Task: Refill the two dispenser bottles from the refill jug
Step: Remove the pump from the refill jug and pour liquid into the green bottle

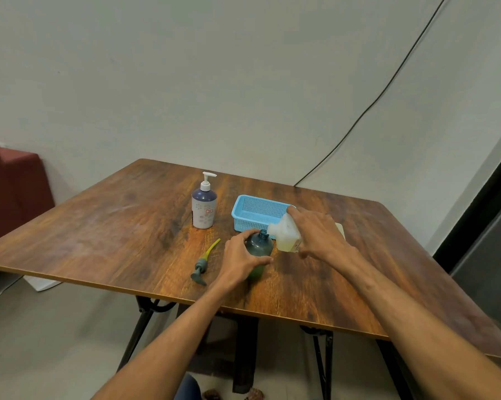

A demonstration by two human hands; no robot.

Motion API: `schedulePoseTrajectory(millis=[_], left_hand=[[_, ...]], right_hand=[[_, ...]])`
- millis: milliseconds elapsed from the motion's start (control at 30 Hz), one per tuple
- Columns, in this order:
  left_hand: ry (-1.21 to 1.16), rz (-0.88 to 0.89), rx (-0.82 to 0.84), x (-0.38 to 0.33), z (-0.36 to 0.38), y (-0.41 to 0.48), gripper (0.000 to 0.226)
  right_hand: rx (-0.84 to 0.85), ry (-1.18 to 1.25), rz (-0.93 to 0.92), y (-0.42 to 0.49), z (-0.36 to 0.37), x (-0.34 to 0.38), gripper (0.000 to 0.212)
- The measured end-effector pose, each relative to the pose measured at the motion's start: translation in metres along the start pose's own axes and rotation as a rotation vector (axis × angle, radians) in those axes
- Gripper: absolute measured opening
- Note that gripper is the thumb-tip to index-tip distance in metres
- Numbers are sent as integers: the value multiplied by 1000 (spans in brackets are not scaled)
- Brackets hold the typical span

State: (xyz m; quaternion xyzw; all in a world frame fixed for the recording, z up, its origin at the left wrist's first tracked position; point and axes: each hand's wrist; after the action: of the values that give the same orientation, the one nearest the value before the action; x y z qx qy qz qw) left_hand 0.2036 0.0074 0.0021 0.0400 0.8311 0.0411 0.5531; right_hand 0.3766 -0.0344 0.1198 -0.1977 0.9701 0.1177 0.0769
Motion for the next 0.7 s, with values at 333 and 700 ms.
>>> schedulePoseTrajectory(millis=[333, 700], left_hand=[[1, -3, -7, 4, 2, 2, 87], [-2, 1, -13, 3, 1, 1, 85]], right_hand=[[6, -13, -4, 2, 0, 1, 84], [7, -10, -7, 3, -1, 2, 85]])
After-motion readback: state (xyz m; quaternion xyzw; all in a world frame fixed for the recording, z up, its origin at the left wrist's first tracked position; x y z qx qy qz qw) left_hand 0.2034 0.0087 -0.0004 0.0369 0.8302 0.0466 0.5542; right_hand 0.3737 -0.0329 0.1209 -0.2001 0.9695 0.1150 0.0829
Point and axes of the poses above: each hand's wrist, its own y-axis towards the middle knuckle, its own z-axis out of the palm, x = y × z, and after that the axes turned 11 degrees about -z, right-handed
